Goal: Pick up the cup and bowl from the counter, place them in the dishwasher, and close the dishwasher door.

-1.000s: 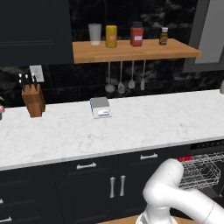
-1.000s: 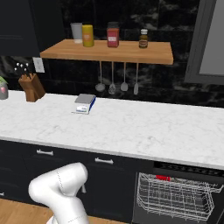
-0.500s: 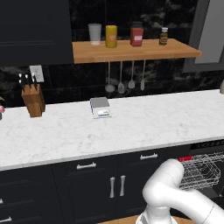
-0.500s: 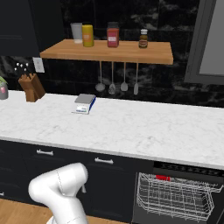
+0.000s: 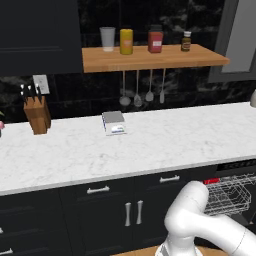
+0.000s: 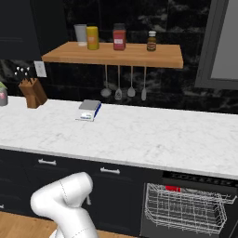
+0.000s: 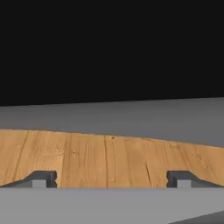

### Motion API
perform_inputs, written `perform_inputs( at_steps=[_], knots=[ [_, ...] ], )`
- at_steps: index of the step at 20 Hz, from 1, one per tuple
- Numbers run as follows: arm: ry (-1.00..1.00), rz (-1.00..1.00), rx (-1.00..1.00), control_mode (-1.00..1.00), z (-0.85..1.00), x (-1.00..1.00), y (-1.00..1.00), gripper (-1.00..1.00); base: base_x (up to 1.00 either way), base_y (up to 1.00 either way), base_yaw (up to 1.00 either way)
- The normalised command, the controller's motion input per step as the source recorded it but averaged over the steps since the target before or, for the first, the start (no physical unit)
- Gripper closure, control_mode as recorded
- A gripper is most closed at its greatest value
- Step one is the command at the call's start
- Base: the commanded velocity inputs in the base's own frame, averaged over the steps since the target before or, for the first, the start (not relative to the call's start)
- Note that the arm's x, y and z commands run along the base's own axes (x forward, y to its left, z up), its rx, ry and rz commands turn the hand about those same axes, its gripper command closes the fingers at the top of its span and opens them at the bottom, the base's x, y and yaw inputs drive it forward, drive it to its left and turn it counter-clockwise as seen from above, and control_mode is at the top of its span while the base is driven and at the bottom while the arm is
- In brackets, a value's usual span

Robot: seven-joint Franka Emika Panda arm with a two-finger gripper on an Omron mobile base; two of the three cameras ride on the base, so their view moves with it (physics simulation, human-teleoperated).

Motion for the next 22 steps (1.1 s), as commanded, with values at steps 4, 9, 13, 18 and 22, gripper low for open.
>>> perform_inputs(
  at_steps=[4,9,13,18,22],
  knots=[
    [-0.78,0.19,0.46,-1.0,0.13,0.88,0.0,-1.0,0.0,0.0,0.0],
    [-0.9,0.14,0.3,-1.0,0.63,0.97,0.0,-1.0,0.0,0.0,0.0],
    [-0.86,0.13,0.26,-1.0,0.73,1.0,0.0,-1.0,0.0,0.0,0.0],
    [-0.83,0.1,0.18,-1.0,0.62,1.0,-0.02,-1.0,0.0,0.0,0.0],
    [-0.52,0.09,0.22,-1.0,0.09,0.78,-0.44,-1.0,0.0,0.0,0.0]
  ],
)
